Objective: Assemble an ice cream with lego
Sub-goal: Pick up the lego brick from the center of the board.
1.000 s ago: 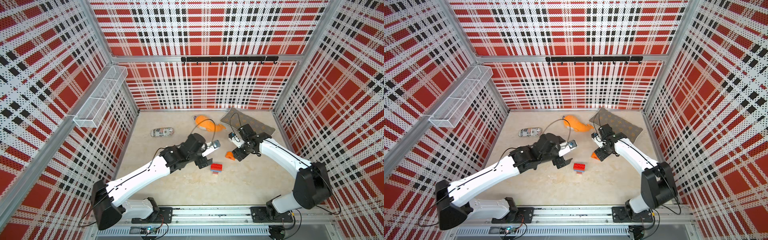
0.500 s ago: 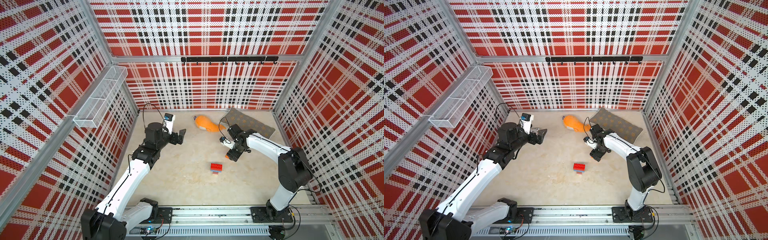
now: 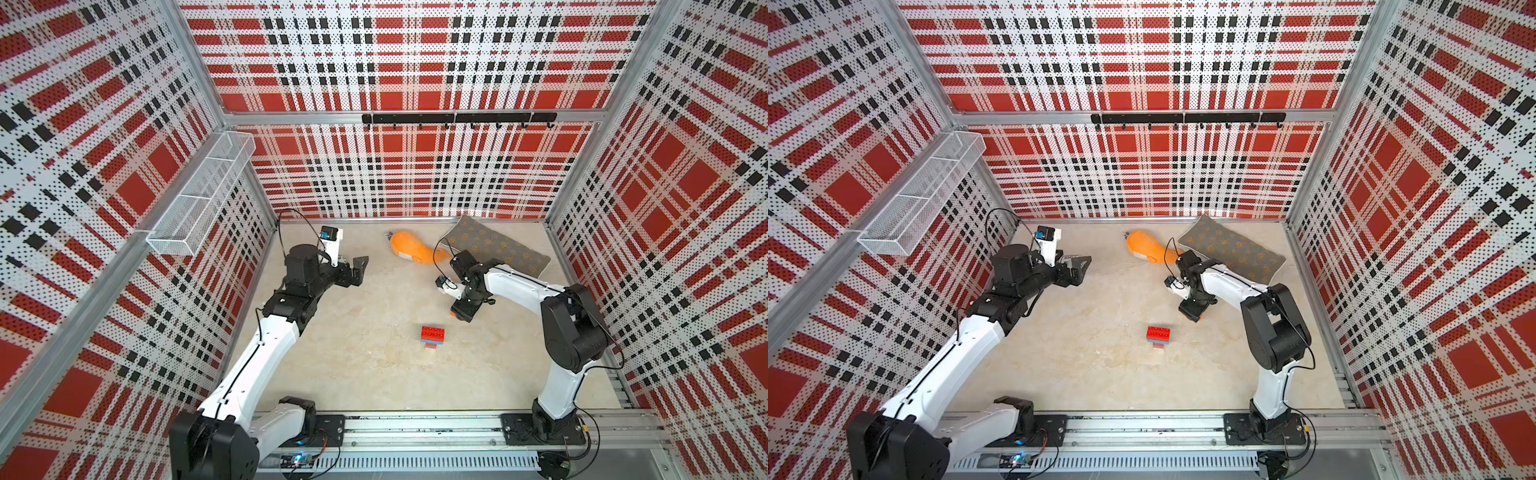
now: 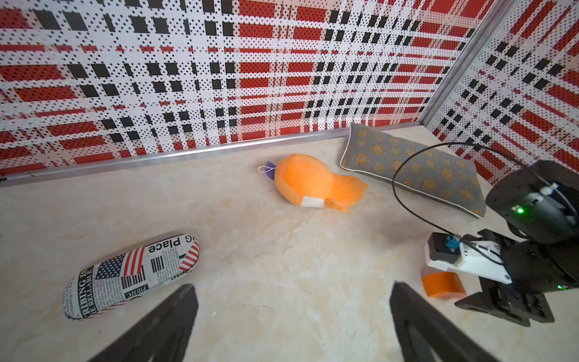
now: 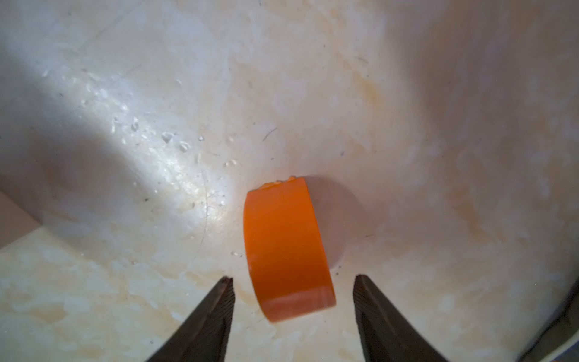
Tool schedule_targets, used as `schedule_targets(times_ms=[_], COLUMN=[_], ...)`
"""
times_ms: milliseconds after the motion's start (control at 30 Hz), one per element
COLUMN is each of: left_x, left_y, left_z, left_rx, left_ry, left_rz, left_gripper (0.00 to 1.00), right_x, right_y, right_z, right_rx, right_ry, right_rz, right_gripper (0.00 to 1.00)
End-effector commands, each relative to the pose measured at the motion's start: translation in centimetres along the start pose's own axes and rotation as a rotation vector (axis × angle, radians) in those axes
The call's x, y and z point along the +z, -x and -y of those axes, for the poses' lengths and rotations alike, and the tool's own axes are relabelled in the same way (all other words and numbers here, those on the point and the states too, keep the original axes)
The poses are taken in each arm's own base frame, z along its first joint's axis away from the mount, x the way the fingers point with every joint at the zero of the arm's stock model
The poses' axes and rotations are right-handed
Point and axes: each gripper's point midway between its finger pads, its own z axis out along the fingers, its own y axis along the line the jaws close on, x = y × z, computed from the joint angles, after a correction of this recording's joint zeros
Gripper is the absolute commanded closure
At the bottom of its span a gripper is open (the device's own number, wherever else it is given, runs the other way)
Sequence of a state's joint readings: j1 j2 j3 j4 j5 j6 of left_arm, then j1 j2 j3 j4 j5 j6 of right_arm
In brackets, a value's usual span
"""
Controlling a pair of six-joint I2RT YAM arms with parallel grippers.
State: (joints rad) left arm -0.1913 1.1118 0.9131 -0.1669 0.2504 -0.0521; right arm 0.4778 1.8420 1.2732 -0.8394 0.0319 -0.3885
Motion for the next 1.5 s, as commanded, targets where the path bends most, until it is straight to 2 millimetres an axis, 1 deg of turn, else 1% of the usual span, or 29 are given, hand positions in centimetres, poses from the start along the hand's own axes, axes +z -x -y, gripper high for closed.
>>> schedule_targets(times_ms=[0,167,367,500,600,700,800,900,967,1067,1233,1467], left_x=[-0.1,0.0,0.0,0.0,0.0,-0.1,-0.3,-0.8,-1.2,-1.8,-2.4,-2.9], left_y=[0.4,0.4,0.3,0.2,0.2,0.3,0.5,1.0,1.4,1.9,2.4,2.8], left_z=[-0.2,-0.2,-0.2,-0.1,0.2,0.4,0.2,-0.3,-0.5,-0.6,-0.7,-0.9], left_rx=[0.002,0.005,0.007,0.01,0.012,0.014,0.013,0.007,0.003,0.004,0.005,0.005], left_ry=[0.005,0.003,0.003,-0.004,-0.018,-0.028,-0.018,0.012,0.027,0.04,0.054,0.068], left_rz=[0.024,0.021,0.019,0.017,0.017,0.018,0.024,0.04,0.055,0.074,0.094,0.109], left_gripper=[0.01,0.01,0.01,0.01,0.01,0.01,0.0,0.02,0.04,0.03,0.03,0.03], right_x=[0.1,0.4,0.7,0.9,0.5,-0.8,-3.0,-5.6,-7.3,-9.3,-11.3,-13.3], right_y=[1.0,0.9,0.9,1.1,1.4,2.0,2.6,3.0,3.5,3.8,3.8,3.4], right_z=[0.2,0.2,0.0,-0.2,-0.3,-0.5,-1.2,-2.4,-3.6,-4.9,-6.0,-10.1], right_rx=[-0.014,-0.014,-0.015,-0.021,-0.025,-0.036,-0.069,-0.141,-0.199,-0.258,-0.32,-0.431], right_ry=[-0.015,-0.015,-0.009,-0.002,-0.006,-0.012,-0.007,-0.003,0.0,0.0,-0.02,0.03], right_rz=[0.013,0.002,-0.002,0.002,0.017,0.049,0.089,0.116,0.129,0.124,0.075,0.062], right_gripper=[0.43,0.54,0.6,0.72,0.78,0.81,0.82,0.83,0.83,0.82,0.82,0.82])
